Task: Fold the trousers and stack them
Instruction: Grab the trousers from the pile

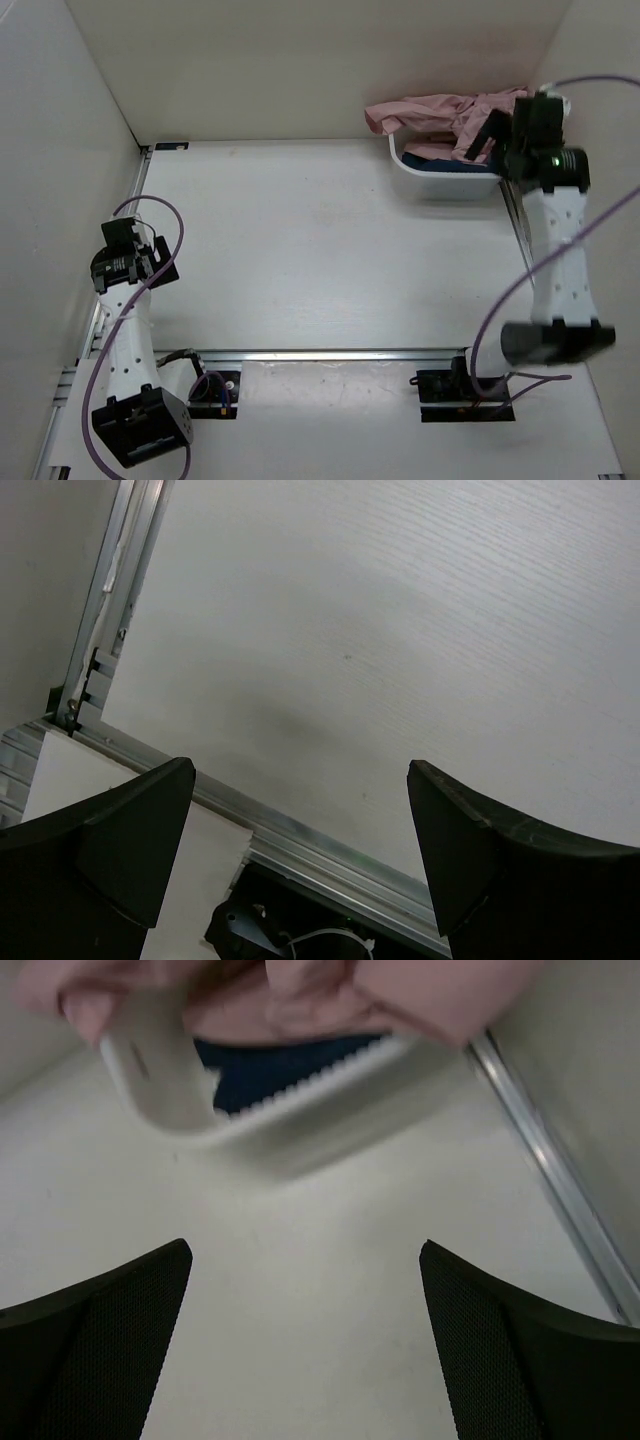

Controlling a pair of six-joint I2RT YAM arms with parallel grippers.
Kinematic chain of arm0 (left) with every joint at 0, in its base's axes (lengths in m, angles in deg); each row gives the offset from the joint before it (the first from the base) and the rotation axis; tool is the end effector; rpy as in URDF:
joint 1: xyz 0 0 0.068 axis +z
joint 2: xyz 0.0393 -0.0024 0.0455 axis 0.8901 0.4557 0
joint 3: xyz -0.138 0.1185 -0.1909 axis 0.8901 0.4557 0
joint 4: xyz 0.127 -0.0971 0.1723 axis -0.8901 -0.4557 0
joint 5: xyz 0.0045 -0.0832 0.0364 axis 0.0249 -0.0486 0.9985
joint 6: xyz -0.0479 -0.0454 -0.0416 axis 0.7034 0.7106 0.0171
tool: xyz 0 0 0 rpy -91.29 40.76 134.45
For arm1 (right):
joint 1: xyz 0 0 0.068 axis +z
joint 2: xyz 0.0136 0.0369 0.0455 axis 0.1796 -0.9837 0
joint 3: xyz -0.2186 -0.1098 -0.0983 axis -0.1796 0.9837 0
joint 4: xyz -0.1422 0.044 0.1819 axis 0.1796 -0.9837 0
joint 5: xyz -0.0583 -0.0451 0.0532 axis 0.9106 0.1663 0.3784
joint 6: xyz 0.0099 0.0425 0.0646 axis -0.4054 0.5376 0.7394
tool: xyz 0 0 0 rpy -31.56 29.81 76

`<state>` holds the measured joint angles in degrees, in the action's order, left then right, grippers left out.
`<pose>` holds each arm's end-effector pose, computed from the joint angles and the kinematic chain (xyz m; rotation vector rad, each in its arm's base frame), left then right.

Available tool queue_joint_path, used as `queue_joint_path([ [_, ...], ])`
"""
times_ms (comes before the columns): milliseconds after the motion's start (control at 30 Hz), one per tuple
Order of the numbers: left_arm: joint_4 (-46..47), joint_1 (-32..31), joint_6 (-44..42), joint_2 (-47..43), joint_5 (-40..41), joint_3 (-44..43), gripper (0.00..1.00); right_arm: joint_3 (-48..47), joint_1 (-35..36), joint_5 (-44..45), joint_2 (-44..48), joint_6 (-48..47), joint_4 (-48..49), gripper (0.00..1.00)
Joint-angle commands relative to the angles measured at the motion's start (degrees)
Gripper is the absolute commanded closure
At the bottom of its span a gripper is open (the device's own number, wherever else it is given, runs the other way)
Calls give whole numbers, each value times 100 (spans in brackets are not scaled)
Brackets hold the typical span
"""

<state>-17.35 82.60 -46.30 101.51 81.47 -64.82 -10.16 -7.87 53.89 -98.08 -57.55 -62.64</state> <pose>0.1478 0.0648 0.2511 -0.5049 2.5354 0.3460 0.2413 -0.0090 0.4128 0.5709 2.1319 -0.0720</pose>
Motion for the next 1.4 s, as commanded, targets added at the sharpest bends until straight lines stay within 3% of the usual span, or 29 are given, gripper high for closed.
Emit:
queue_joint_path([
  [0,293,16,3,130,-9,-316,0,-1709,-195,689,-2142,-278,570,1],
  [67,345,16,3,182,-62,-316,0,-2919,-335,770,-2964,-278,368,1],
  [133,398,16,3,244,-62,-316,0,-3539,-389,770,-4089,-226,314,1],
  [233,529,16,3,358,-62,-185,0,-3850,-529,787,-5012,-103,611,1],
  [300,530,16,3,359,-62,-106,0,-3562,-529,1285,-5304,-50,1136,1],
  [533,697,16,3,639,44,159,0,-3340,-477,2703,-5534,-585,2560,1],
  [667,811,16,3,824,96,273,0,-3340,-477,2573,-5315,-1217,3240,1],
  [833,925,16,3,1149,96,273,0,-3340,-477,2502,-5253,-1140,3477,1],
  [1000,978,16,3,1597,96,151,0,-3735,-477,2449,-5788,-1078,3811,1],
  [1067,978,16,3,1738,96,98,0,-3875,-477,2449,-6017,-1148,4135,25],
  [1100,978,16,3,1860,96,45,0,-3937,-477,2371,-6087,-1201,4207,43],
  [1133,978,16,3,1914,96,45,0,-4033,-477,2318,-6088,-1201,4207,67],
  [1167,978,16,3,1914,96,-16,0,-4243,-477,2265,-6157,-1201,4207,100],
  [1333,978,16,3,2046,35,-131,0,-4332,-249,861,-5256,-1254,4533,100],
  [1367,978,16,3,2046,35,-183,0,-4507,-161,354,-5096,-854,4472,100],
])
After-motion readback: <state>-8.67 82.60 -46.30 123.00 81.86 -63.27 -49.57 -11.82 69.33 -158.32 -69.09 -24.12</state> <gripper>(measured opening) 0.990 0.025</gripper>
